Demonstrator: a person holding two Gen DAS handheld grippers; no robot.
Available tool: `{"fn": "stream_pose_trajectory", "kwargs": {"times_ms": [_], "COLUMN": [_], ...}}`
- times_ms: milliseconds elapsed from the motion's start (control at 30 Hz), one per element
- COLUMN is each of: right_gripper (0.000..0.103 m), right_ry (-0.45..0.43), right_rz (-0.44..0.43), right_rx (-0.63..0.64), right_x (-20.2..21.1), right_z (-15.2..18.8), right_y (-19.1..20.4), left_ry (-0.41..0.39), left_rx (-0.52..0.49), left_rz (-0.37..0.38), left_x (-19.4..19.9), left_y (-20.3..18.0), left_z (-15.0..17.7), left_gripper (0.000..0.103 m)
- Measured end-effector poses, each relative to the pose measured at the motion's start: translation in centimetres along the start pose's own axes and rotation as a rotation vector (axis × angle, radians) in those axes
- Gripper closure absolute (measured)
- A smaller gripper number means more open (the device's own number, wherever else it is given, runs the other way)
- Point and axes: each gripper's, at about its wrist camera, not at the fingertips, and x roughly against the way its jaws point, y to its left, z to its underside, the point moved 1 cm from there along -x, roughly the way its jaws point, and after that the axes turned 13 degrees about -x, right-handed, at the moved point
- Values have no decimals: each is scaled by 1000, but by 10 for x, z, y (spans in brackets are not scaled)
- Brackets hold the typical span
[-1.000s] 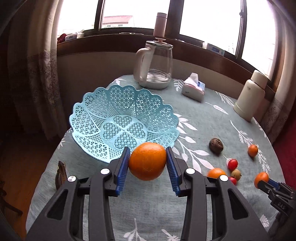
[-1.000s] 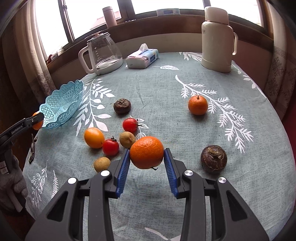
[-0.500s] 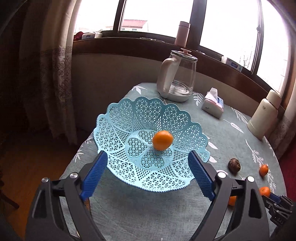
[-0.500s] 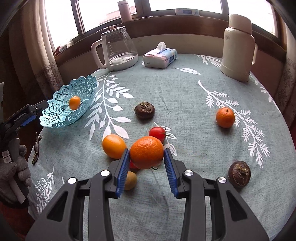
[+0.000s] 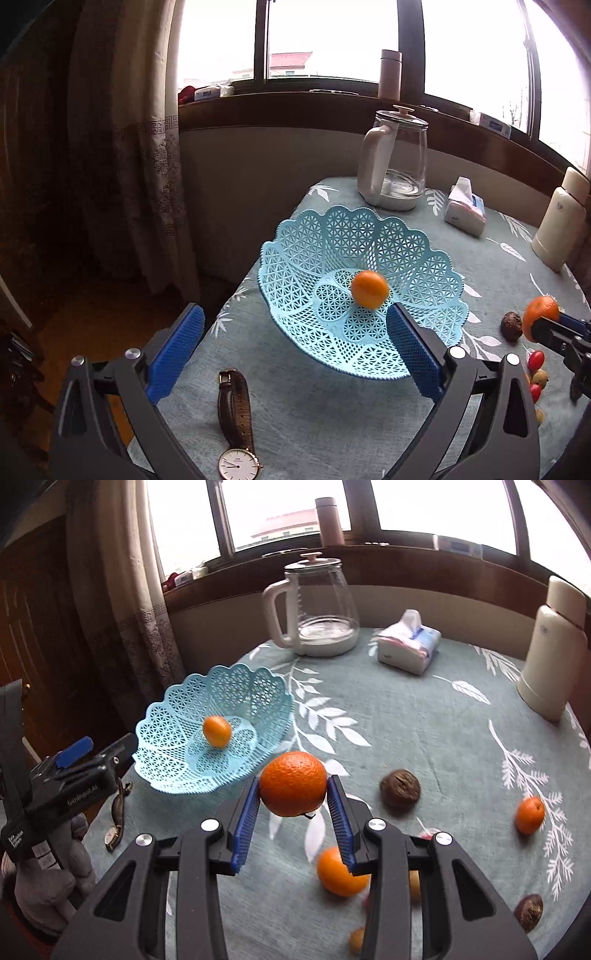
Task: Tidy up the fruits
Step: 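Lower the tangerine into the blue basket and open the right tool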
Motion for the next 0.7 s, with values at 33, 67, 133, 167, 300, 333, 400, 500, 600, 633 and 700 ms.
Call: {"fn": "stream_pose_trajectory", "kwargs": {"times_ms": [33, 67, 133, 167, 300, 333, 400, 500, 600, 633, 700], "right_gripper": [65, 65, 65, 65, 65, 65, 64, 57, 42, 42, 42], "right_ry": [-1, 0, 12, 19, 49, 52, 58, 49, 35, 31, 31], "right_rz": [-9, -18, -37, -41, -53, -52, -47, -43, -44, -41, -43], "right_rx": [15, 25, 41, 46, 58, 62, 68, 59, 43, 44, 35], "right_x": [-5, -10, -21, -27, -45, -49, -56, -62, -60, -59, -57], "right_z": [-2, -4, -8, -10, -11, -11, -12, -15, -16, -16, -15], "right_y": [8, 16, 28, 34, 49, 52, 57, 59, 58, 57, 56], "left_ry": [5, 8, 9, 9, 10, 14, 23, 34, 37, 36, 37], "left_rx": [13, 26, 44, 51, 73, 78, 86, 98, 106, 110, 120], "left_rz": [-2, -2, -7, -11, -30, -41, -60, -87, -98, -98, -104], "left_x": [0, -1, 0, 0, 2, 2, 1, 0, 1, 1, 2], "left_y": [4, 8, 15, 17, 26, 28, 32, 36, 41, 42, 44], "left_z": [0, 1, 1, 1, 2, 3, 3, 3, 4, 4, 4], "left_gripper": [3, 3, 3, 3, 3, 3, 3, 3, 3, 3, 3]}}
